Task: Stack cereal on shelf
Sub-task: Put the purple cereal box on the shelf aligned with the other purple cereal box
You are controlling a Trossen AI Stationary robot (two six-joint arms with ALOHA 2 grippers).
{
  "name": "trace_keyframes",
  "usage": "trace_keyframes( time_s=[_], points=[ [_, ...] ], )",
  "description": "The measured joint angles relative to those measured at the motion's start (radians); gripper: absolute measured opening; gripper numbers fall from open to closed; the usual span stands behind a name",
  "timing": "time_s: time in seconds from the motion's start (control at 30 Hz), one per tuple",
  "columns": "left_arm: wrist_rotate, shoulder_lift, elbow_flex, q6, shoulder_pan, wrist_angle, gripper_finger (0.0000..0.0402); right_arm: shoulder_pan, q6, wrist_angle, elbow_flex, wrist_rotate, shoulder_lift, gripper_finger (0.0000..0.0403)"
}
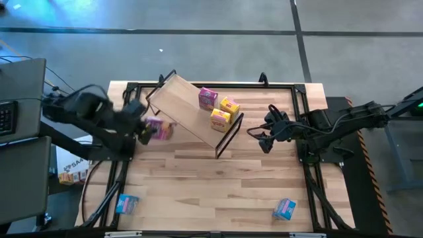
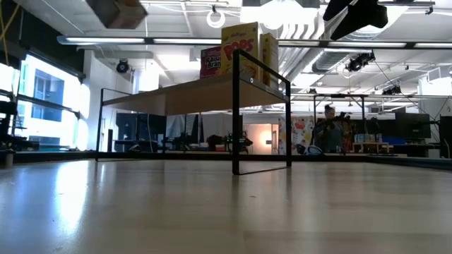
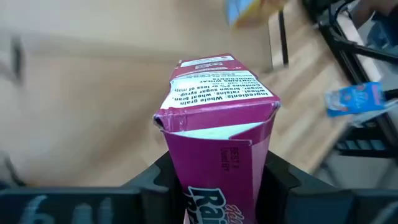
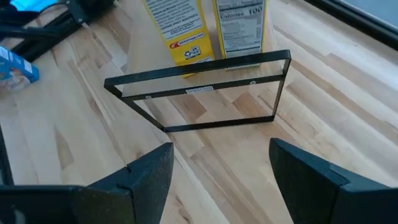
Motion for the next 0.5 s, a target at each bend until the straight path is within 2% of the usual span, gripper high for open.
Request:
trace_keyframes(
  time_s=[0.13,0.3,0.4,0.5],
  points=[
    [0.094,0.024,0.01,0.453,0.187,0.084,0.0117,0.0,0.063,0.001,0.0,0.015,0.0,0.0256],
    [0.243,0.086,0.01,0.998,0.356,0.201,0.0117,0.0,0.171,0.001,0.0,0.062,0.0,0.0256],
    [0.347,0.129,0.01,1.263,0.43,0.221,0.0117,0.0,0.218,0.001,0.0,0.077,0.0,0.0256],
    [0.402,0.173,0.01,1.453,0.476,0.213,0.0117,0.0,0.238,0.001,0.0,0.079,0.0,0.0256]
  ],
)
